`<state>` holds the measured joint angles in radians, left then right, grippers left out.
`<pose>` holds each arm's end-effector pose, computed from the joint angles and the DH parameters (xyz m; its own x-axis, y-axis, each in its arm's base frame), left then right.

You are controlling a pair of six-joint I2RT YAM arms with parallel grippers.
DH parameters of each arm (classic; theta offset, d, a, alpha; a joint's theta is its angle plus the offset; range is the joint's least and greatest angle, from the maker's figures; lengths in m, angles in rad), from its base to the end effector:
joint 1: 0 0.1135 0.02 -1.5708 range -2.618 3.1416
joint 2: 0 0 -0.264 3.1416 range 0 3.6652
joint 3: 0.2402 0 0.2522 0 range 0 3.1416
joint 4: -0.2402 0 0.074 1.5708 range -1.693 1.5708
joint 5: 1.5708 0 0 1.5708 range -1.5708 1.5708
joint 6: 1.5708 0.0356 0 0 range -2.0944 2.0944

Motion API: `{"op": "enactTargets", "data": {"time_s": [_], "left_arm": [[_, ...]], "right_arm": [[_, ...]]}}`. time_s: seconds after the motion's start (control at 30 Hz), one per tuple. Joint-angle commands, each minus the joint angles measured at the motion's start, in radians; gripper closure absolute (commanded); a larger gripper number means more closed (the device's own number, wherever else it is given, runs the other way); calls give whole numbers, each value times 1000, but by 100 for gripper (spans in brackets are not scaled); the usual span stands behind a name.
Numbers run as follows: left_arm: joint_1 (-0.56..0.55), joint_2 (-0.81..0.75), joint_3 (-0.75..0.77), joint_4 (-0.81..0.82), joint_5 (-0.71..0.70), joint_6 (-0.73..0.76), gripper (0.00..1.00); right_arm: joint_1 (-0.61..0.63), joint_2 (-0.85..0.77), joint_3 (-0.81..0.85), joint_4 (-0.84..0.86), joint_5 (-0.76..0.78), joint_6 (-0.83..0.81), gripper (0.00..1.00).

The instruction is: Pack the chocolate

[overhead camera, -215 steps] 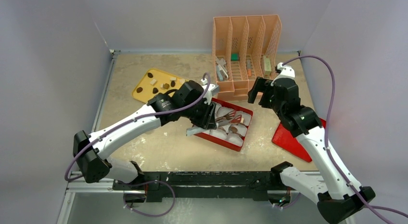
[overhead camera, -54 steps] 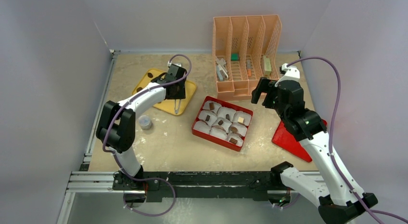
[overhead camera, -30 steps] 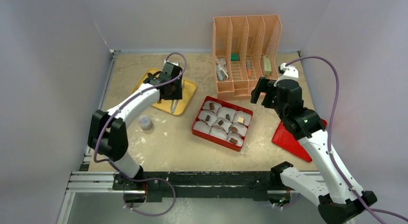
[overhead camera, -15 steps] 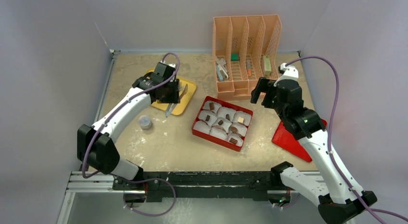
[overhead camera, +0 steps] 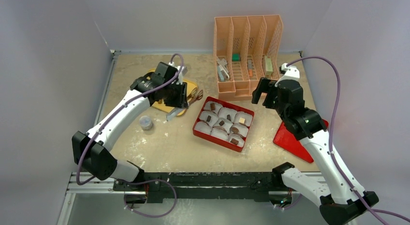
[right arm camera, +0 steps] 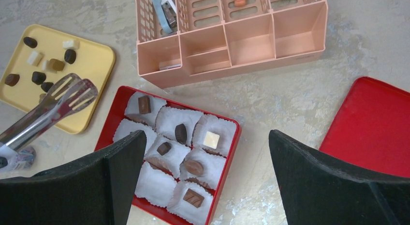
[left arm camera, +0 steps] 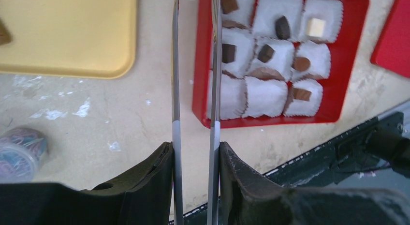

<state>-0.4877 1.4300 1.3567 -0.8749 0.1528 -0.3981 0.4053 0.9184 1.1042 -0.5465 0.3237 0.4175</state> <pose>0.2583 -0.1432 0.3281 -0.8715 0.0286 -0.4896 0.2210 0.9141 -0.3400 0.1793 0.0646 0.3895 -0.3371 0.2737 -0.9008 0.0398 0.9601 0.2768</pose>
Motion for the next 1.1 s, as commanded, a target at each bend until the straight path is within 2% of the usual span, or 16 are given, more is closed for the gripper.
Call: {"op": "enactTargets", "data": {"time_s": [0.0,0.2,1.07], "left_arm": [[-94,-36,82,2,64,39,81],[-198,-9,103,-15,106,64,81],[-342,12,74,-91,161,106,79]], "right_arm": [[-3,9,26,19,5,-7,1],[-3,11,28,19,4,-5,1],[-3,11,26,21,0,-4,1]]}}
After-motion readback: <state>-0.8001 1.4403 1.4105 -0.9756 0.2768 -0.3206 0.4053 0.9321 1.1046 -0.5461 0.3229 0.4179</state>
